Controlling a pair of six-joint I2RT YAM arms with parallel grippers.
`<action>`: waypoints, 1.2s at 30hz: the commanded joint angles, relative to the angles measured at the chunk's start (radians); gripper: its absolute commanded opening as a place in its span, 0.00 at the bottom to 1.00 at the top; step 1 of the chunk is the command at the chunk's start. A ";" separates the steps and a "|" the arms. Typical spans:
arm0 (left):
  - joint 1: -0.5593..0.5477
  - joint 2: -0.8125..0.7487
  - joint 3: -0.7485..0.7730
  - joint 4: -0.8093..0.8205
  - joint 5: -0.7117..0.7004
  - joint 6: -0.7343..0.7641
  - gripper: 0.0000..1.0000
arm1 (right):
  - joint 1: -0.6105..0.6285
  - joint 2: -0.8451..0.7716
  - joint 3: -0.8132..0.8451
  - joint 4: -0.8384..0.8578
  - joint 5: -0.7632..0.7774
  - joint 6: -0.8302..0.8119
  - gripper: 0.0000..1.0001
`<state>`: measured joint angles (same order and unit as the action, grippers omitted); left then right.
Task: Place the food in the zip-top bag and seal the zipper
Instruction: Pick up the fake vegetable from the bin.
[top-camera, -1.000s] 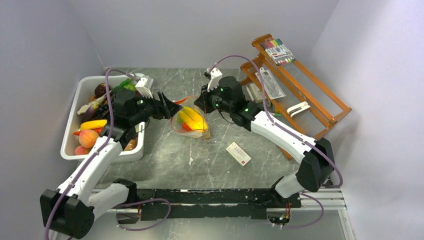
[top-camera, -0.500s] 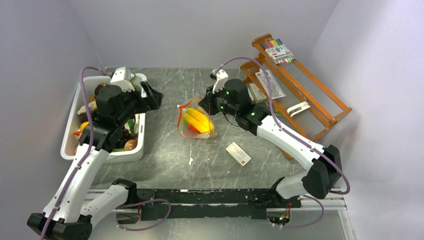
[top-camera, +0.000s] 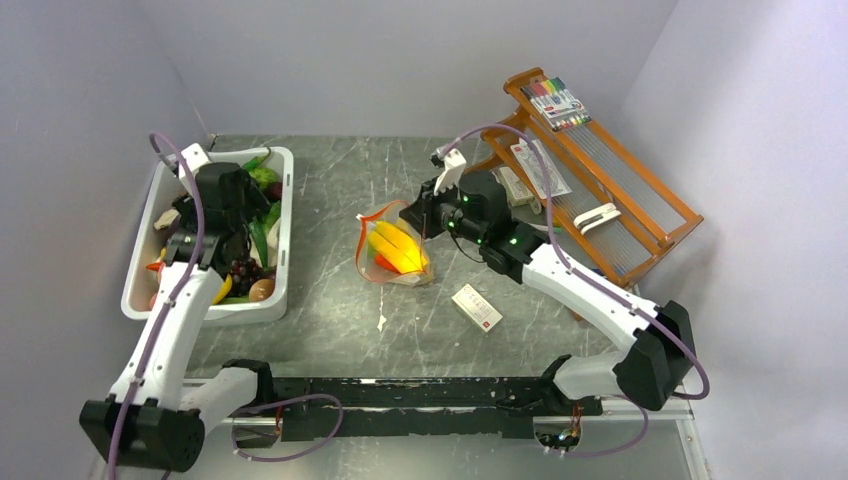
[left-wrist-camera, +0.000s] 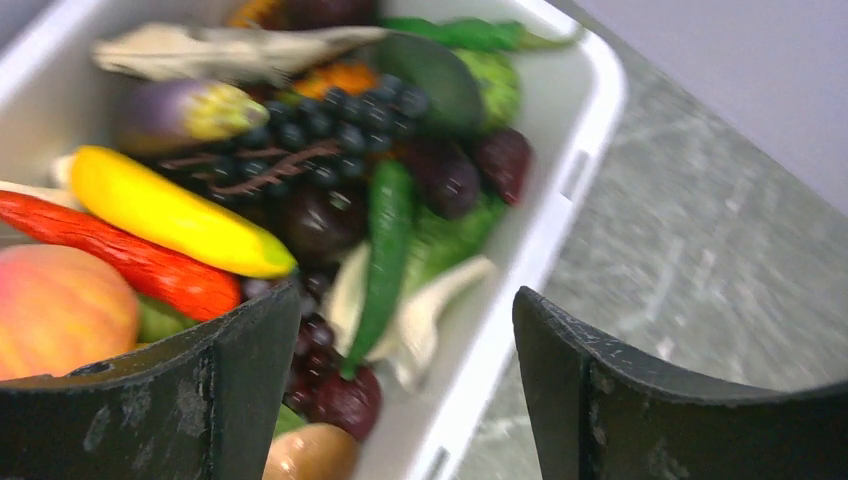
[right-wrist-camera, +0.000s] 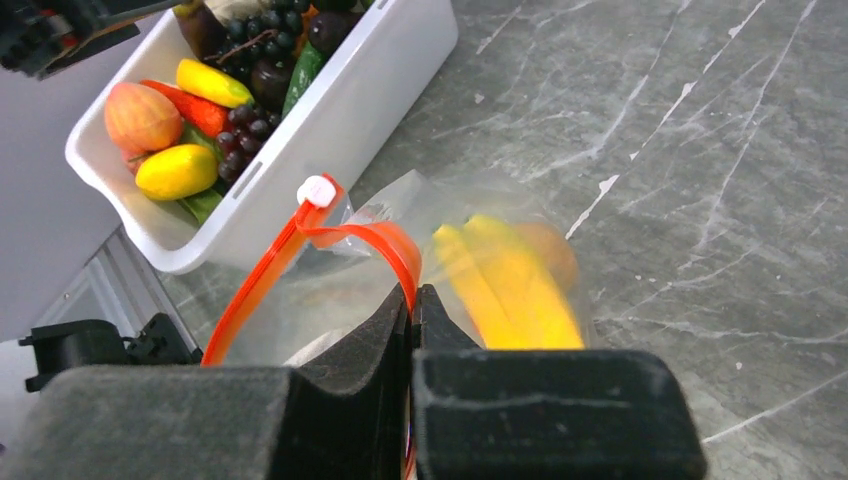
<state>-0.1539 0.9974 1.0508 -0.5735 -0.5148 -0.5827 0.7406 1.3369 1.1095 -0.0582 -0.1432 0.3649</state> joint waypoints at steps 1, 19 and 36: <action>0.090 0.074 0.077 0.003 -0.161 0.084 0.76 | -0.003 -0.065 -0.045 0.096 0.008 0.032 0.00; 0.213 0.278 0.049 0.268 -0.262 0.336 0.66 | -0.004 -0.066 -0.056 0.101 -0.018 0.044 0.00; 0.271 0.376 0.056 0.240 -0.260 0.333 0.42 | -0.002 -0.053 -0.059 0.106 -0.019 0.053 0.00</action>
<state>0.1040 1.3865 1.0813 -0.3599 -0.7704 -0.2672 0.7406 1.2873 1.0409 0.0029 -0.1608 0.4145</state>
